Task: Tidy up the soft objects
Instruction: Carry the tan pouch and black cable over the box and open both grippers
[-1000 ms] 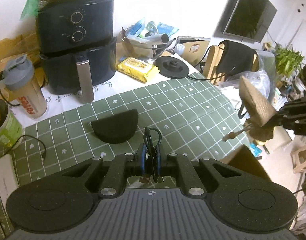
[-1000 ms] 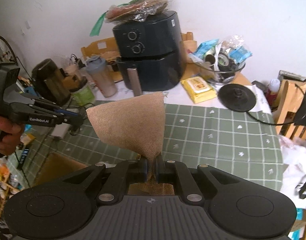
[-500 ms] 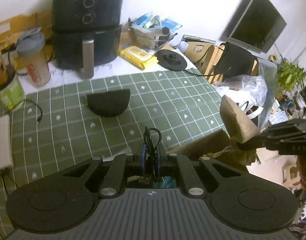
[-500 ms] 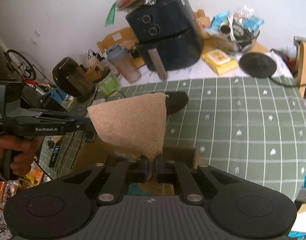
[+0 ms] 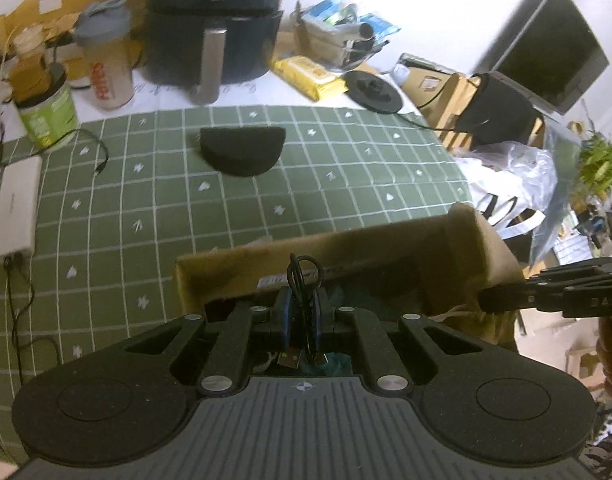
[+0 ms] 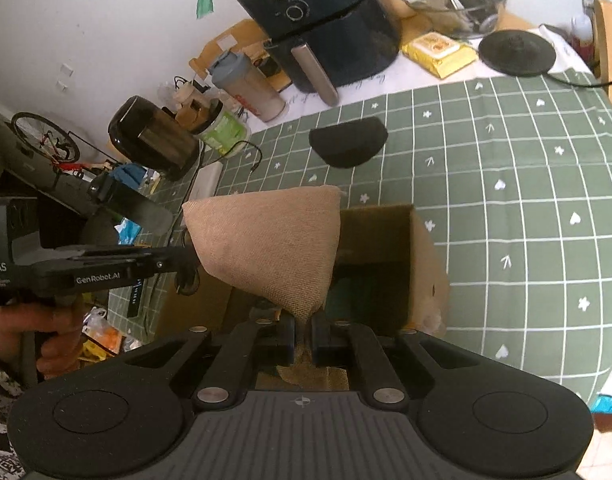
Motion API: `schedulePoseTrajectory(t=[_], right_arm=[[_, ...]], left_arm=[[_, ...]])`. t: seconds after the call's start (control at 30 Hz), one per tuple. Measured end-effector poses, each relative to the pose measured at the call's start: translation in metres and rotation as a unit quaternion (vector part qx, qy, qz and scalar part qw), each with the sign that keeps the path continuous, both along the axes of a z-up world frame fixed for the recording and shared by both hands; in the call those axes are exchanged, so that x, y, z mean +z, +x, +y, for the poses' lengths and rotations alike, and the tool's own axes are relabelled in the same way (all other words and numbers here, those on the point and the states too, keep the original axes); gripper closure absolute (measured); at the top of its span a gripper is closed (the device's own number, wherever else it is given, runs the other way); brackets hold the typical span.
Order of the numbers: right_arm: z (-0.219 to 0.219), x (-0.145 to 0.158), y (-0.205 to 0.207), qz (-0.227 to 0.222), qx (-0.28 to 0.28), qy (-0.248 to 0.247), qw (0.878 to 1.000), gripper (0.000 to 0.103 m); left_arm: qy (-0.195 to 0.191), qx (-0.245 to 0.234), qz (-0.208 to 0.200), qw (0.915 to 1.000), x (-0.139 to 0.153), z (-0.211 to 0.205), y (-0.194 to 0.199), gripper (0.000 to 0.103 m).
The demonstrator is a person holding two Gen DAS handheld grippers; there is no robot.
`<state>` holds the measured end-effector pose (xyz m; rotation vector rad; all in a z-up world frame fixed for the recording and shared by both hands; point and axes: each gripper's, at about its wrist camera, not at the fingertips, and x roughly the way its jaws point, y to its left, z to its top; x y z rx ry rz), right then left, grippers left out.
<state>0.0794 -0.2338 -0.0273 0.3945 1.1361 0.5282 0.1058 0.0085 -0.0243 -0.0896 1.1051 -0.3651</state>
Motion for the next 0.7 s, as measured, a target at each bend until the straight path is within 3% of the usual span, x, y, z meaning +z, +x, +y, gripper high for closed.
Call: schedulePoseTrajectory(t=[0.03, 0.13, 0.2, 0.23, 0.27, 0.3, 0.43, 0.7], right_arm=[[0.0, -0.001, 0.0, 0.004, 0.001, 0.003, 1.0, 0.092], [0.005, -0.003, -0.002, 0.011, 0.015, -0.008, 1.0, 0.074], [0.007, -0.002, -0.004, 0.008, 0.025, -0.018, 0.999, 0.033], [0.009, -0.002, -0.005, 0.004, 0.029, -0.022, 0.999, 0.025], [0.01, 0.0, -0.006, -0.002, 0.033, -0.026, 0.999, 0.017], [0.01, 0.001, -0.008, -0.008, 0.038, -0.029, 0.999, 0.012], [0.009, 0.006, -0.013, -0.027, 0.049, -0.04, 0.998, 0.001], [0.01, 0.004, -0.018, -0.047, 0.063, -0.087, 0.993, 0.0]], left_arm=[[0.002, 0.003, 0.004, 1.0, -0.001, 0.001, -0.001, 0.091], [0.015, 0.011, 0.017, 0.9997, -0.007, 0.002, -0.005, 0.09], [0.026, 0.009, 0.029, 0.9992, -0.012, 0.0, -0.007, 0.077], [0.033, 0.011, 0.031, 0.9989, -0.013, 0.0, -0.008, 0.062], [0.04, 0.013, 0.03, 0.9987, -0.014, 0.0, -0.011, 0.055], [0.041, 0.014, 0.029, 0.9986, -0.014, 0.0, -0.012, 0.055], [0.039, 0.021, 0.03, 0.9986, -0.012, 0.002, -0.018, 0.055], [0.049, 0.031, 0.03, 0.9979, -0.011, 0.001, -0.03, 0.054]])
